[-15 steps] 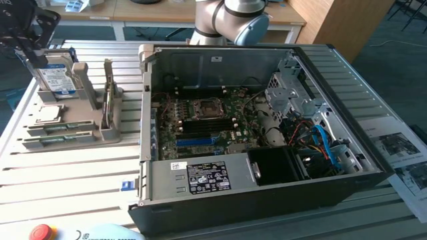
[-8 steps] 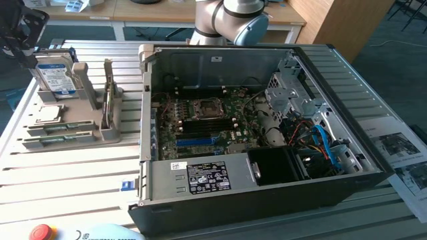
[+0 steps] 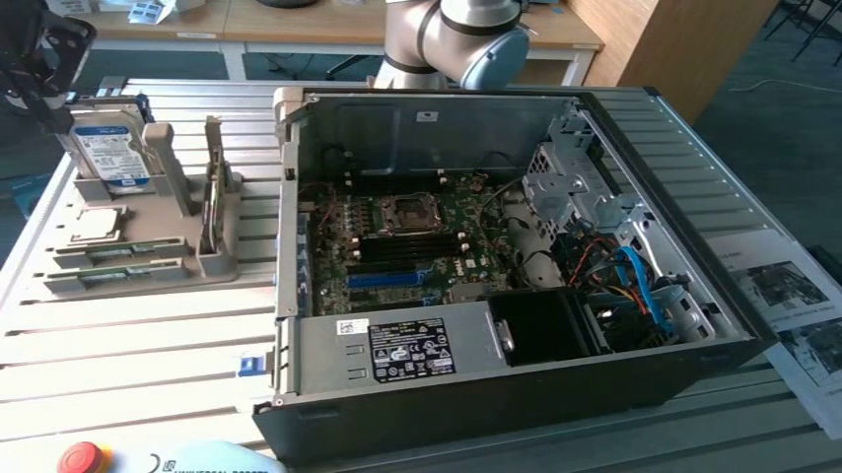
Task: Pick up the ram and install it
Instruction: 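Reach for the ram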
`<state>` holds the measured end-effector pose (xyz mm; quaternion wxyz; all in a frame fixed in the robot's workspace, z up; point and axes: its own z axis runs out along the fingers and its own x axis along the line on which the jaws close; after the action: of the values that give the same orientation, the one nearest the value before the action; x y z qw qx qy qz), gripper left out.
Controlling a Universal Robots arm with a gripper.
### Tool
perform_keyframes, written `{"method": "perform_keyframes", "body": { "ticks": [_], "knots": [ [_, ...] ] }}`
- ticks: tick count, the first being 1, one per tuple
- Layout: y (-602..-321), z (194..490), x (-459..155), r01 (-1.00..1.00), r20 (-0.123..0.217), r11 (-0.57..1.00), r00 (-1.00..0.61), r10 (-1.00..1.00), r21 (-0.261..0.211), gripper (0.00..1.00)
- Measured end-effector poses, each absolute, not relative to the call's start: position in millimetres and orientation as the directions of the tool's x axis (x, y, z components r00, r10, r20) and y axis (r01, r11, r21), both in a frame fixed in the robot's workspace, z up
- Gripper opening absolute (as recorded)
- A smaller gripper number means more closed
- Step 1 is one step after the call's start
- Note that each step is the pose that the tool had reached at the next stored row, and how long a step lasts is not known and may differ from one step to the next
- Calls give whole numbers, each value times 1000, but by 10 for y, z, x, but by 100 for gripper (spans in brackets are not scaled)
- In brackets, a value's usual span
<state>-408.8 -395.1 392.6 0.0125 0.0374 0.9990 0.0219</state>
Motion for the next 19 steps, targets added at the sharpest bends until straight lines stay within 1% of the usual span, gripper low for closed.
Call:
{"method": "perform_keyframes", "body": {
  "ticks": [9,19],
  "knots": [
    [-3779,3915,-4105,74,-23,996,-997,75,45,10],
    [-3770,3914,-4149,74,-23,996,-997,75,45,10]
  ]
}}
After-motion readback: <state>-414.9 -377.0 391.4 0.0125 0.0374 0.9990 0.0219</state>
